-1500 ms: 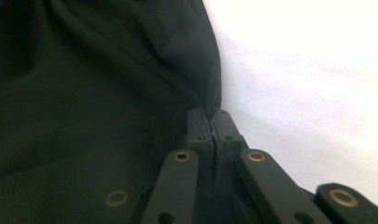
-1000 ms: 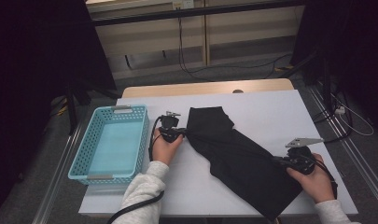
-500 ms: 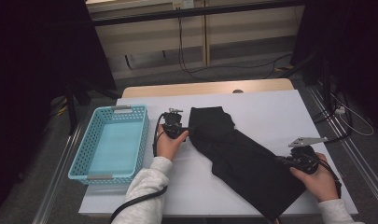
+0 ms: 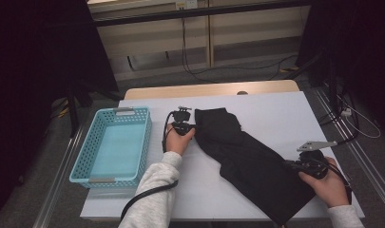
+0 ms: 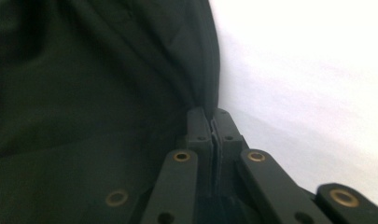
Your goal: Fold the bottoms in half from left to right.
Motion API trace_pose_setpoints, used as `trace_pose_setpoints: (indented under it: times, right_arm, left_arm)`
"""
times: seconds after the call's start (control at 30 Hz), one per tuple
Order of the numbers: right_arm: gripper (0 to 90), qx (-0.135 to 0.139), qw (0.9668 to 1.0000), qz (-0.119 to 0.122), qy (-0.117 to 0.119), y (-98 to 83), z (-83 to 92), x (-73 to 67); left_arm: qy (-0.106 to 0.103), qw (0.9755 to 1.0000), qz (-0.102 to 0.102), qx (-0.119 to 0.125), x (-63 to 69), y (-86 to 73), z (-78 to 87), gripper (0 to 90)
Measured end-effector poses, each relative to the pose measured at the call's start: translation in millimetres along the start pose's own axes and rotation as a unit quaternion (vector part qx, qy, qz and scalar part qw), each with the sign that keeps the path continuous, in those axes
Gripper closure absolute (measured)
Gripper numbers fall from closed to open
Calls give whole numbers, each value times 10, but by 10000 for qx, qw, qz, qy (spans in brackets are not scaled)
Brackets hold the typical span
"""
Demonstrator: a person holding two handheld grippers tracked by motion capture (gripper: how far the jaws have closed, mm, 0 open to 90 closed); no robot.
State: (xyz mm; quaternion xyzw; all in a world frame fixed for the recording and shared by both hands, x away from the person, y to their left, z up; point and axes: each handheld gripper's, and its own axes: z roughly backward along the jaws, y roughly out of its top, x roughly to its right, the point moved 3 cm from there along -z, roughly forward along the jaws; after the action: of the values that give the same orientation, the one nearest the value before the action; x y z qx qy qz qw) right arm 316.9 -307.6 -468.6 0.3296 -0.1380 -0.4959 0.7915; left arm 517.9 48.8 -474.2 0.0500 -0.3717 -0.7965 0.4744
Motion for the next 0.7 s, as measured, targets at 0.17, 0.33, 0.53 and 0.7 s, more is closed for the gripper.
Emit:
trace_pose_setpoints:
  times: [0.17, 0.33, 0.53, 0.7]
  right_arm:
    - [883, -4, 10000, -7, 39, 12, -5, 0]
    - [884, 58, 9999, 10, 158, 35, -22, -29]
    - [883, -55, 9996, 184, 207, 106, -104, -126]
    - [883, -37, 9997, 146, 182, 129, -59, -54]
  left_arm:
    - [193, 9998, 39, 4, -42, -17, 121, 868]
    - [446, 9989, 71, 78, -128, -151, 340, 869]
    - [601, 9978, 245, 96, -190, -339, 520, 868]
    - [586, 9980, 152, 163, -180, -366, 554, 817]
